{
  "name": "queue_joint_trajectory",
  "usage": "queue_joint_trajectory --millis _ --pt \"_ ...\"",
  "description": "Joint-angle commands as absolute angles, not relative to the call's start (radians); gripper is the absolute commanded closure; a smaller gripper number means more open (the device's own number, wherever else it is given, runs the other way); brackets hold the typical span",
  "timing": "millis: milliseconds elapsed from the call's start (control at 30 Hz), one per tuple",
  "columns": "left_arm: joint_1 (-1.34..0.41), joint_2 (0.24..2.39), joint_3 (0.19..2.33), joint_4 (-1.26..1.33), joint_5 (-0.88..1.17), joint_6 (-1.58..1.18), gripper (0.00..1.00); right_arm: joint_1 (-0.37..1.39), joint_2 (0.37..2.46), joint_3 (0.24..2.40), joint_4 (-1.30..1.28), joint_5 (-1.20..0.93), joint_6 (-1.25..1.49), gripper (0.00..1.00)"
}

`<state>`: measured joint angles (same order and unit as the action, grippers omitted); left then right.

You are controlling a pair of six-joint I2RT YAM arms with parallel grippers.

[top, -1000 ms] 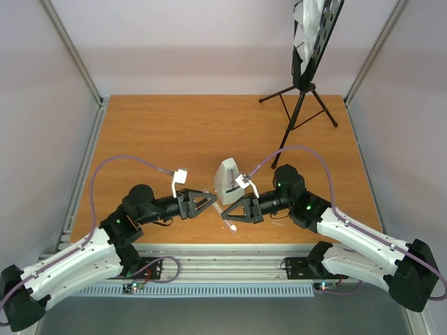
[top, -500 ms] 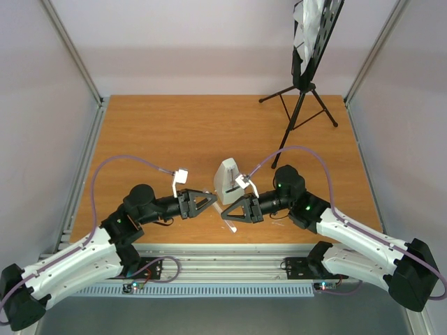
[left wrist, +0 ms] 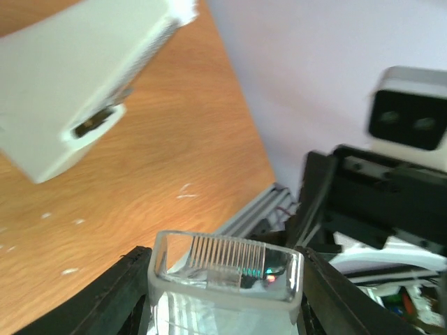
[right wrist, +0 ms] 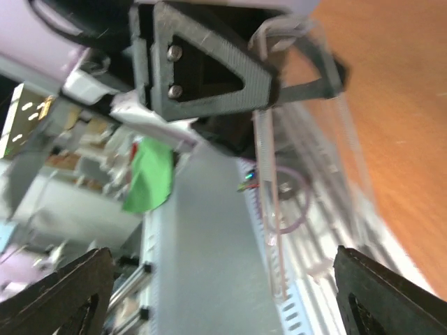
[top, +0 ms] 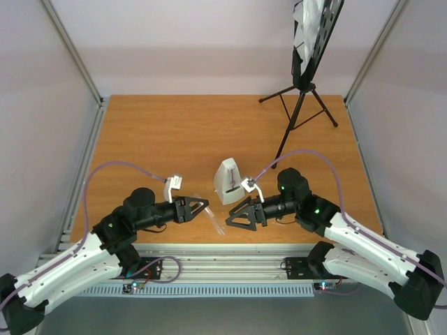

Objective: Pack up the instrument practice props
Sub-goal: Pick up the cover of the metronome from the center of the board, then adjust the metronome at the center of the board.

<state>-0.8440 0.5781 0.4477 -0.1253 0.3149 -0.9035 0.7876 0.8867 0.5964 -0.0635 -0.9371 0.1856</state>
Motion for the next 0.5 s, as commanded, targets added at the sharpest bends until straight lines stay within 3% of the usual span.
queue_joint_trajectory --millis 0,200,467 --pt "-0.849 0.538 0.514 -0.350 0.198 -0.848 0.57 0.793 0.794 0.671 -0.395 -0.651 -0.012 0.11" --pt "-0.848 0.563 0.564 -0.425 0.132 -0.794 0.56 0.784 0.716 0.634 -0.494 -0.173 -0.015 0.02" --pt "-0.848 0.636 0.630 -0.445 0.127 -0.738 0.56 0.774 0.907 0.495 -0.063 -0.079 -0.049 0.01"
